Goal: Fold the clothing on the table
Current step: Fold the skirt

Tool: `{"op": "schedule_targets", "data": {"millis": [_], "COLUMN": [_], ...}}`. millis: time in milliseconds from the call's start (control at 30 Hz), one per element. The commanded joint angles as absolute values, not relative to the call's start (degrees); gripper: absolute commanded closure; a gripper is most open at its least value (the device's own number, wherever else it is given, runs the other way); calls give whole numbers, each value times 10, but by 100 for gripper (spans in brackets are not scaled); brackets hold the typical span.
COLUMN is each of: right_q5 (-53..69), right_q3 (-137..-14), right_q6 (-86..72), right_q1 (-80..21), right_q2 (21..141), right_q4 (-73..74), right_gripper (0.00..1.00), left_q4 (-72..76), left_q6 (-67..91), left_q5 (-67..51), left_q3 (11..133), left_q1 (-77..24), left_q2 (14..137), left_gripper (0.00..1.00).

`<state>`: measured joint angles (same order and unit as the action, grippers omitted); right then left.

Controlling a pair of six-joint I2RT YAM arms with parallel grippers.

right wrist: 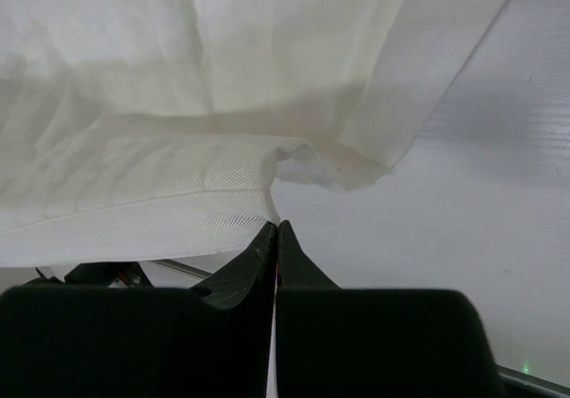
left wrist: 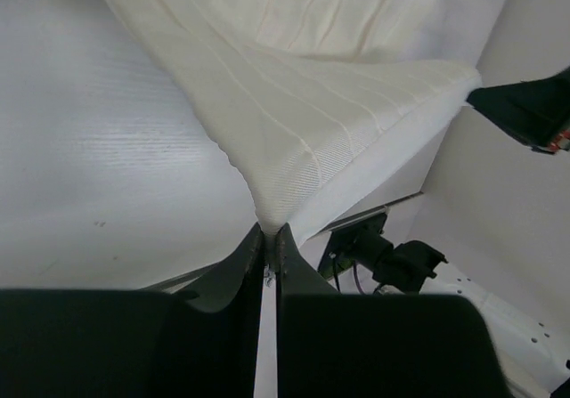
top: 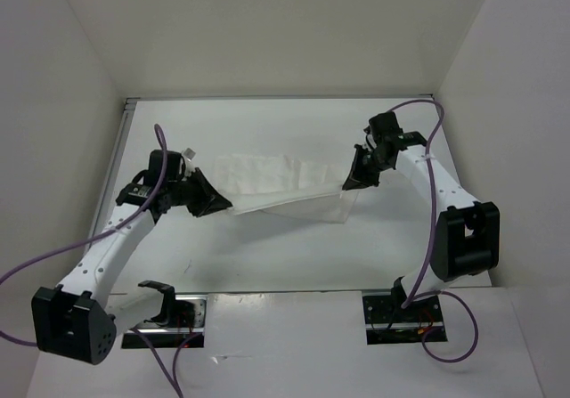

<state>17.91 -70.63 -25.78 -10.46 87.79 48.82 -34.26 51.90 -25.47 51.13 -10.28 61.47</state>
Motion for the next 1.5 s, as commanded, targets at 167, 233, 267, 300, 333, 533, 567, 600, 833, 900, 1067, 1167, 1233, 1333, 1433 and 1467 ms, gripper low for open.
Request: {"op": "schedule_targets", "data": {"millis": [167, 233, 267, 300, 333, 533, 567, 600, 833, 900, 1067, 1167, 1233, 1333, 1433, 1467], "right_q5": [132, 126, 126, 120, 120, 99, 99, 99, 99, 94, 88, 75, 95, 126, 134, 141], "right_q3": [-751, -751, -751, -757, -757, -784, -784, -791, -852, -880, -888, -865, -865, -852, -835, -827], "right_q6": [-236, -236, -236, -236, -236, -236, -236, -236, -236, -242, -243, -238, -224, -214, -214, -220], "right_q1": [-93, -93, -93, -93, -93, -93, -93, -93, -82, -76, -69, -87, -105, -138, -176, -184], "right_q2": [891, 891, 891, 891, 891, 925, 931, 946, 1043, 1049, 982, 927, 927, 934, 941, 954], "right_q4": [458, 458, 458, 458, 452, 446, 440, 440, 365, 334, 280, 289, 330, 363, 363, 363], "right_gripper": [100, 100, 100, 100, 100, 100, 100, 99, 80, 69, 53, 50, 50, 50, 50, 50], "left_q4": [-296, -287, -282, -273, -272, -253, -253, -253, -172, -118, -125, -125, -137, -154, -147, -147], "left_q6": [515, 507, 501, 501, 494, 476, 476, 476, 507, 531, 536, 507, 491, 475, 469, 462], "left_q5": [-189, -189, -184, -184, -184, -189, -189, -189, -225, -231, -186, -169, -169, -149, -168, -174], "left_q3": [541, 562, 571, 578, 592, 644, 658, 664, 693, 714, 760, 733, 715, 696, 682, 682], "left_q1": [-94, -89, -89, -89, -89, -78, -78, -78, -41, -34, -13, -8, -8, -8, -8, -8], "left_q2": [732, 779, 794, 809, 839, 936, 945, 952, 1032, 1038, 1004, 950, 937, 944, 975, 996], "left_gripper": [89, 88, 88, 88, 88, 88, 88, 88, 50, 49, 47, 47, 49, 54, 60, 63]}}
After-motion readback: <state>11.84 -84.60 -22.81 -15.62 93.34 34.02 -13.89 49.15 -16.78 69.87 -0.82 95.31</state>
